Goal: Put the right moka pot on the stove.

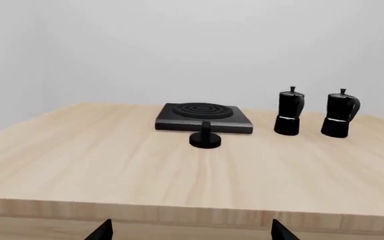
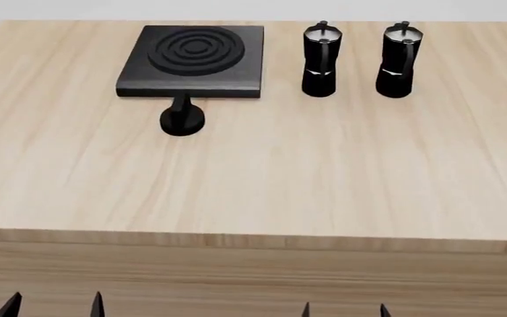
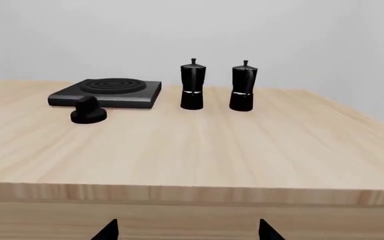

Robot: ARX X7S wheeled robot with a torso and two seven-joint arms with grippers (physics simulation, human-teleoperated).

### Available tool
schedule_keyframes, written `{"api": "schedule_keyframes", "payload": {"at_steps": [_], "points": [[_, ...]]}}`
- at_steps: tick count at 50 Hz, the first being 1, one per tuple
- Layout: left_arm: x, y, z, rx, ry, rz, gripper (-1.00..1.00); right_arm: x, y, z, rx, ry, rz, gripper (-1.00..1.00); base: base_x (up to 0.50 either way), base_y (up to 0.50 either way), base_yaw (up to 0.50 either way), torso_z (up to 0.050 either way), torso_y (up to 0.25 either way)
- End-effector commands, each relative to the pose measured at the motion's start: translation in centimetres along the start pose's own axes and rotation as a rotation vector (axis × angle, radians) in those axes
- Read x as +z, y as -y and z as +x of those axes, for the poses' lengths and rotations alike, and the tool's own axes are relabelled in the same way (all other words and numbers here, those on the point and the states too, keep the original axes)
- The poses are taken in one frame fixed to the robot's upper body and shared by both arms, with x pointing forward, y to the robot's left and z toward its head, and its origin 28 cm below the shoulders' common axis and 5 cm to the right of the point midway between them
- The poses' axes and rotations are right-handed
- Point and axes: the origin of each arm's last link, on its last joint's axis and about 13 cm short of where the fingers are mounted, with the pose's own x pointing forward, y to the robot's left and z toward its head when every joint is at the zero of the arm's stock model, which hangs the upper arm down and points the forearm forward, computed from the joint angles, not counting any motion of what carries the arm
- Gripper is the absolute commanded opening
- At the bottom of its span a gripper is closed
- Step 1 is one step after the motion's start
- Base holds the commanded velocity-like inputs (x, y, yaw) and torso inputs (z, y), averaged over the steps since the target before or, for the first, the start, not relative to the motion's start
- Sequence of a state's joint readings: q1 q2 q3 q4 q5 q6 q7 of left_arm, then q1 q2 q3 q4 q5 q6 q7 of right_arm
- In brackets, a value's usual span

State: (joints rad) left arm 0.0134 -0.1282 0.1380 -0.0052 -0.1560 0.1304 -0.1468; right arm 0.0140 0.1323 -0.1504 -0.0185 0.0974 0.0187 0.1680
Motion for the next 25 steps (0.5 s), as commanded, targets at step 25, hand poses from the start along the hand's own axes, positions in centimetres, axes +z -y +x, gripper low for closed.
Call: {"api": "schedule_keyframes", "payload": {"at_steps": [25], "points": [[0.04, -0.02, -0.01, 0.003, 0.003, -0.003, 1.0, -0.01, 0.16, 0.17, -0.021, -0.005, 0.002, 1.0, 0.22, 0.0, 0.0, 0.0, 0.0]]}}
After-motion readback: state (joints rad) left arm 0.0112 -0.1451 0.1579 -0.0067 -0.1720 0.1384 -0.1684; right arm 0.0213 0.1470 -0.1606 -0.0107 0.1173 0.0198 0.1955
